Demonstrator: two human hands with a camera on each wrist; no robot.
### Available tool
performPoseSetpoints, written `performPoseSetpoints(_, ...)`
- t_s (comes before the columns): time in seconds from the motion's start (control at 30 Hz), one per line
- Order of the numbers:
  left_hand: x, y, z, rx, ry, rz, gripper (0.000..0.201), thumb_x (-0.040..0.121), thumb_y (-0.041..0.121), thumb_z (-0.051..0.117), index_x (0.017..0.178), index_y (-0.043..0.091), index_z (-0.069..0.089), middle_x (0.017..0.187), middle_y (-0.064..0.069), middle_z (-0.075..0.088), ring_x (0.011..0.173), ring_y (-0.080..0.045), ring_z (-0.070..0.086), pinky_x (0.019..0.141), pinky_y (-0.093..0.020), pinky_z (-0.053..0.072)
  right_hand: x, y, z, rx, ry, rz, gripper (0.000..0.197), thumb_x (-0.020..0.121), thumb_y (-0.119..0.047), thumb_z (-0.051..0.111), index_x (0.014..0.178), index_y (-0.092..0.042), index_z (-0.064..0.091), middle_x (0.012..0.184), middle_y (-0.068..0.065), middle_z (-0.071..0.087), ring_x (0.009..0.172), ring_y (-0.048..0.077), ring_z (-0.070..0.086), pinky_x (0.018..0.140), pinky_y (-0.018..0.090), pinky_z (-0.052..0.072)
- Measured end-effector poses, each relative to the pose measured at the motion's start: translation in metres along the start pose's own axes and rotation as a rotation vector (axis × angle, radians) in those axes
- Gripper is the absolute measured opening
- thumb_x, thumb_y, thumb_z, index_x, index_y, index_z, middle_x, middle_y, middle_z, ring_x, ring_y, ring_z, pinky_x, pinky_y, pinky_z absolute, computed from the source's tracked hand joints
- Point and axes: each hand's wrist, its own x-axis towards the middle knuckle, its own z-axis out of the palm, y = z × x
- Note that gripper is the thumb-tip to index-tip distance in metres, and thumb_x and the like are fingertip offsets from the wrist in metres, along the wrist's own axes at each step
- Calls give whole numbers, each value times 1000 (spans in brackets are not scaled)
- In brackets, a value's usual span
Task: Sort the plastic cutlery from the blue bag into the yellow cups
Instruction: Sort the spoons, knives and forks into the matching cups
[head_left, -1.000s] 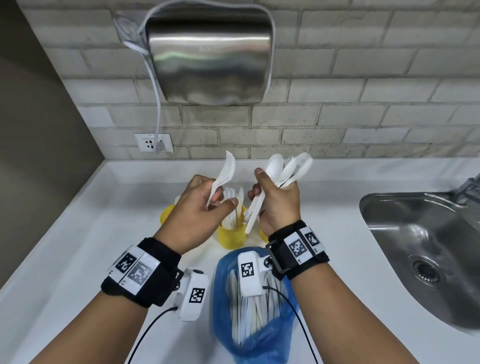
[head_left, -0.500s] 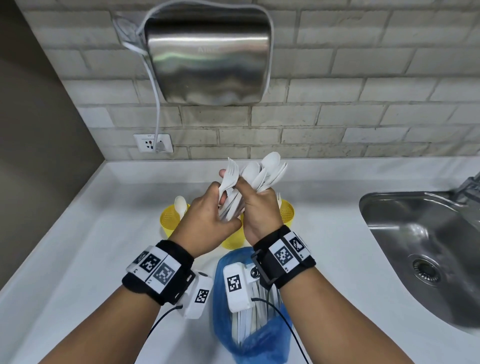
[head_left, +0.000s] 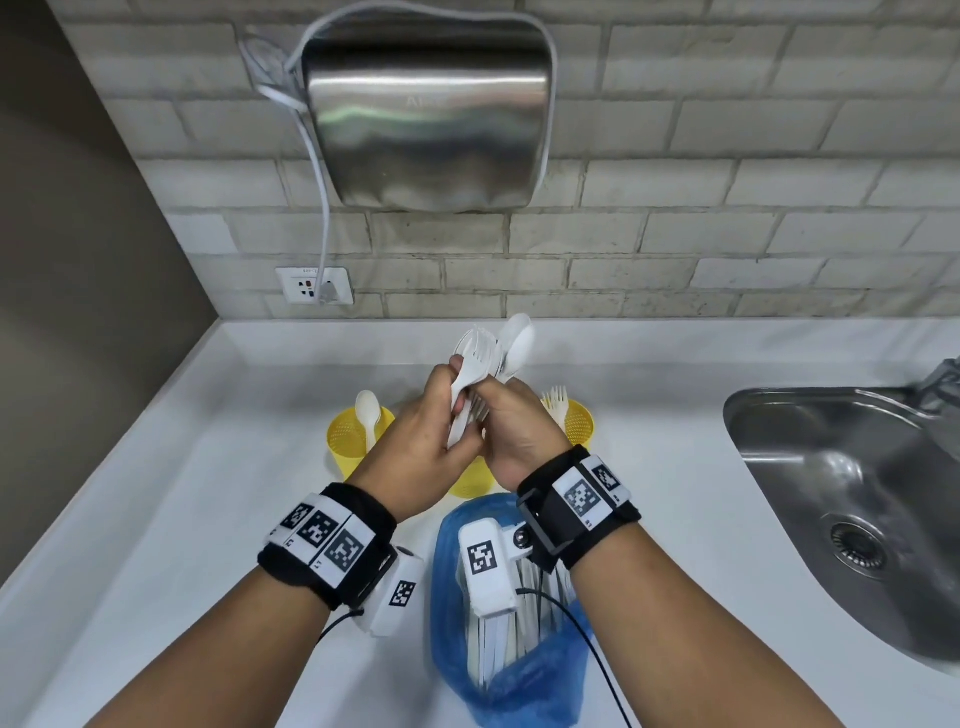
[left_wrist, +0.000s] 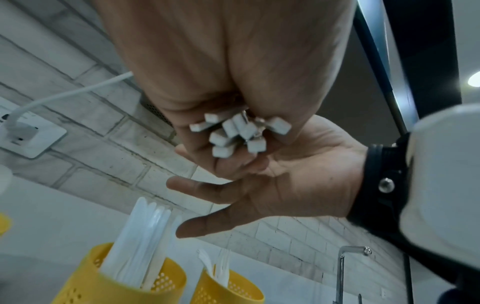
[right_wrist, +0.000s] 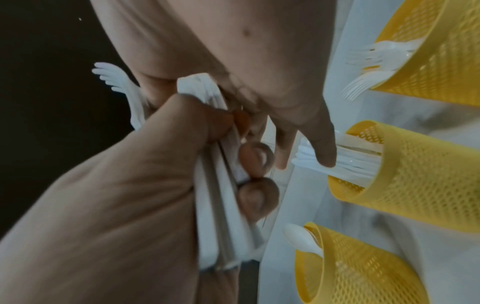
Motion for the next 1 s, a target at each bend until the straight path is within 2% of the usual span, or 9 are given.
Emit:
performPoseSetpoints(0.1, -2, -1, 0, -22, 10, -30, 31, 99, 10, 59, 120, 17, 37, 84, 11, 59, 77, 0, 60, 64, -10, 40, -2, -6, -6, 7, -116, 41, 22, 90, -24, 58, 70, -14, 61, 67, 4, 58, 67, 22, 59, 62, 35, 41)
performPoseSetpoints(0.2, -3, -4, -1, -54, 56, -68, 23, 99, 10, 57, 110, 12, 38, 79, 1, 61, 67, -13, 60, 55, -18, 43, -3, -12, -8, 83, -66, 29, 20, 79, -30, 55, 90, -15, 64, 89, 8, 64, 84, 24, 60, 72, 38, 43)
performPoseSetpoints(0.33, -4, -7, -3, -27, 115, -66, 22, 100, 8, 55, 112, 6, 36, 79, -3, 59, 63, -19, 60, 52, -15, 43, -9, -11, -3, -205, 263, -400, 50, 72, -30, 63, 120, -33, 55, 119, 3, 59, 97, 15, 63, 80, 26, 50)
performPoseSetpoints(0.43, -3, -11, -2, 3, 154, -18, 22, 101, 8, 55, 107, 10, 34, 77, -6, 60, 66, -20, 61, 54, -19, 44, -14, -9, 2, -482, 254, -635, 41, 76, -28, 69, 115, -38, 61, 112, 0, 49, 91, 17, 59, 80, 24, 51)
performPoseSetpoints(0.53, -1, -15, 1, 33, 172, 22, 22, 98, 7, 55, 109, 12, 36, 77, 0, 61, 67, -21, 59, 57, -35, 44, -10, -5, 3, -616, 245, -675, 19, 83, -30, 75, 101, -27, 69, 99, -3, 50, 75, 13, 55, 75, 21, 47)
performPoseSetpoints(0.67, -2, -16, 3, 87, 179, 74, 28, 96, 7, 59, 107, 18, 35, 91, -7, 65, 75, -24, 57, 59, -32, 36, -4, -3, 7, -633, 248, -685, 8, 89, -22, 70, 90, -16, 65, 88, 2, 62, 72, 15, 59, 69, 29, 49)
performPoseSetpoints(0.8, -4, -18, 2, 100, 150, 80, 31, 97, 7, 59, 106, 23, 35, 82, -4, 61, 68, -21, 54, 59, -28, 32, 0, -7, 9, -427, 286, -563, 6, 89, -24, 62, 88, -18, 63, 81, 3, 67, 71, 17, 61, 71, 38, 51)
performPoseSetpoints(0.9, -10, -22, 1, 34, 135, -22, 25, 100, 12, 57, 107, 25, 36, 80, 3, 60, 65, -15, 60, 57, -31, 45, -2, -24, 4, -71, 355, -522, 6, 93, -20, 56, 88, -20, 60, 76, -3, 64, 68, 14, 61, 66, 37, 51)
performPoseSetpoints(1.0, -14, -28, 1, -17, 140, -70, 31, 101, 14, 56, 97, 32, 31, 80, -6, 56, 58, -20, 57, 55, -37, 48, -8, -47, -12, 351, 334, -448, 10, 102, -11, 40, 100, -17, 48, 86, 9, 65, 79, 30, 71, 74, 42, 55)
